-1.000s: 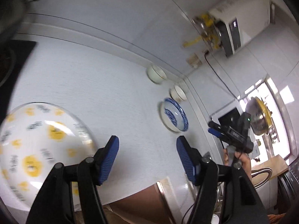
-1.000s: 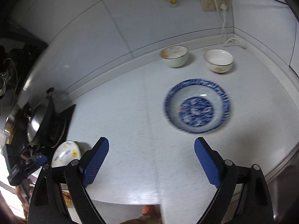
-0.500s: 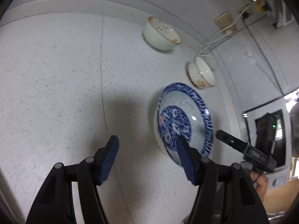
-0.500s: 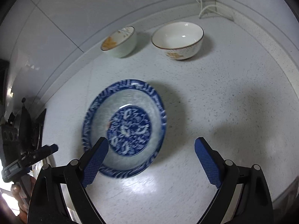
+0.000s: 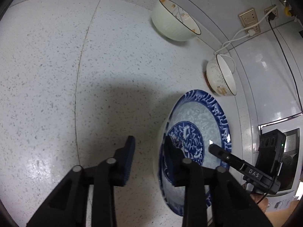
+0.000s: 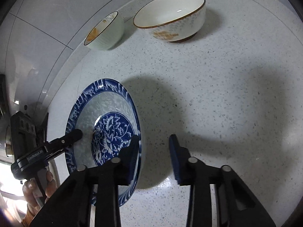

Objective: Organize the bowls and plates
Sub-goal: 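Close both grippers on the blue-and-white plate rim, then carry the blue-and-white plate beside the bear plates and open both grippers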

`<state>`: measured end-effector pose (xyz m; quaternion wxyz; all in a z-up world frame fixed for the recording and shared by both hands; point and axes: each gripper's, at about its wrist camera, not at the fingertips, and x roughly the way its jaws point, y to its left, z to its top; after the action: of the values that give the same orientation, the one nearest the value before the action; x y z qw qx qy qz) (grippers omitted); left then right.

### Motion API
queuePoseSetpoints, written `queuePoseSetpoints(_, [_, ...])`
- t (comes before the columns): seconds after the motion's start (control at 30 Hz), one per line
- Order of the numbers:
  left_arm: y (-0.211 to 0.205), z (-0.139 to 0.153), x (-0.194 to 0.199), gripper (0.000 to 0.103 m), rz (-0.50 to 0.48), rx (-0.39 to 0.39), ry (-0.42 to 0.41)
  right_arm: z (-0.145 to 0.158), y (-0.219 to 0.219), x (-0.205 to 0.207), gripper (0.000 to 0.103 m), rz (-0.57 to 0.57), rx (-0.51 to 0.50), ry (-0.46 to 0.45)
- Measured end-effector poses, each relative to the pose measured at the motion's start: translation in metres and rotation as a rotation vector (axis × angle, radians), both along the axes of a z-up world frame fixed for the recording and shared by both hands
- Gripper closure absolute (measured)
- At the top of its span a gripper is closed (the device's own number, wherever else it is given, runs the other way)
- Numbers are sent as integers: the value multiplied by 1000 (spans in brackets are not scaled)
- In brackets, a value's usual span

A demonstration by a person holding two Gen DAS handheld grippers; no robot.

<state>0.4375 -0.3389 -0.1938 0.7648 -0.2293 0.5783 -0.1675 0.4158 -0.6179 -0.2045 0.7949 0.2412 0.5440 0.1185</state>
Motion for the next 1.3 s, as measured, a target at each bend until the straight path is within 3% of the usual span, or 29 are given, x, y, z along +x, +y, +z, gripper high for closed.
queuePoseSetpoints(0.13, [-6,-7,1,94,-34,-70,24,-2,0,-1,87,13,31,-9])
queuePoseSetpoints(0.2, [-8,-6,-1,94,-40,-63,26,-1,5,0,94,26,35,-11])
queuePoseSetpoints(0.43, [10,2,-15,94,-38,-75,42,3,20,-6,95,32,2,1])
queuePoseSetpoints(0.63, [54,32,-44,94,-27,-76,5,25,50,-29,95,50,-32,-30])
queuePoseSetpoints(0.8, [105,46,-80,94,-4,-21,-10,50,98,-51,95,111,-51,-70])
queuePoseSetpoints(1.03, [151,26,-118,94,39,-8,41,40,161,-69,95,216,-75,-27])
queuePoseSetpoints(1.3, [155,1,-126,94,40,10,86,16,178,-71,95,257,-84,48])
